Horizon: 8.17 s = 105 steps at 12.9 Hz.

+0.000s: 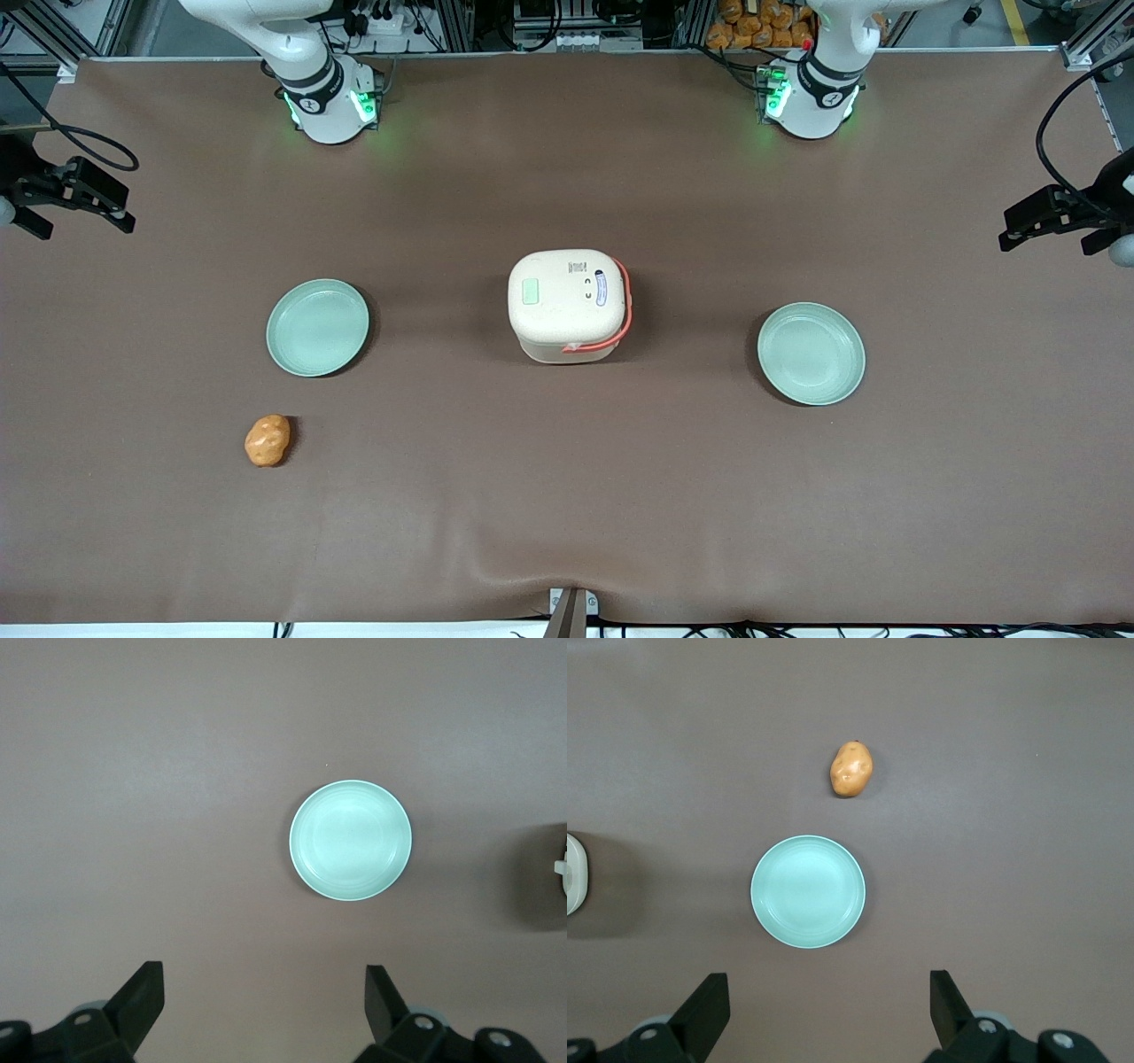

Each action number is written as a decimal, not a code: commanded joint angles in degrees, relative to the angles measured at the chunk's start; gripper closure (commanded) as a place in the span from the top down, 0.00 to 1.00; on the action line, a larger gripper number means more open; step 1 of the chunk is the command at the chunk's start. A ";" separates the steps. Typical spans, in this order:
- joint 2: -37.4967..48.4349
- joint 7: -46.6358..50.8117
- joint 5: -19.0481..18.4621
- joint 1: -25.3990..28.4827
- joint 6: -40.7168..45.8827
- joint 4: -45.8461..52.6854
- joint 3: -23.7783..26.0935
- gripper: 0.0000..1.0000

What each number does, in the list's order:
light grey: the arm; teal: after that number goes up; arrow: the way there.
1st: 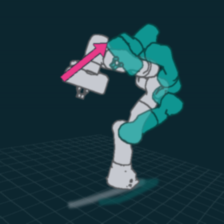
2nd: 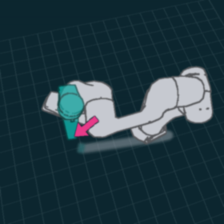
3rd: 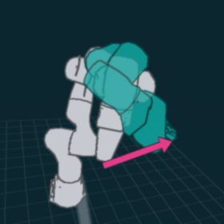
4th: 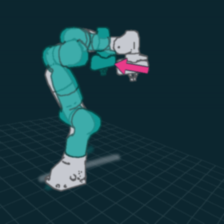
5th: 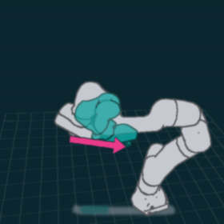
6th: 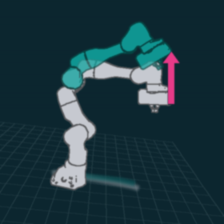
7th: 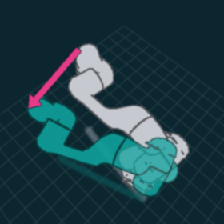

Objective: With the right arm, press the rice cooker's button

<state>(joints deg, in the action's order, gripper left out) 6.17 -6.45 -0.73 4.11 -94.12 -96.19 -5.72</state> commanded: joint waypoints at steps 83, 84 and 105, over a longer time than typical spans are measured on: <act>1.56 -1.55 0.90 3.09 6.50 -0.05 -4.92 1.00; 1.47 -1.55 0.90 3.18 6.50 0.13 -4.92 1.00; -1.34 -1.02 0.73 5.11 6.58 5.05 -4.56 1.00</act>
<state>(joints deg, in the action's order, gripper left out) 5.53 -7.47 1.00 8.03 -87.82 -92.52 -10.37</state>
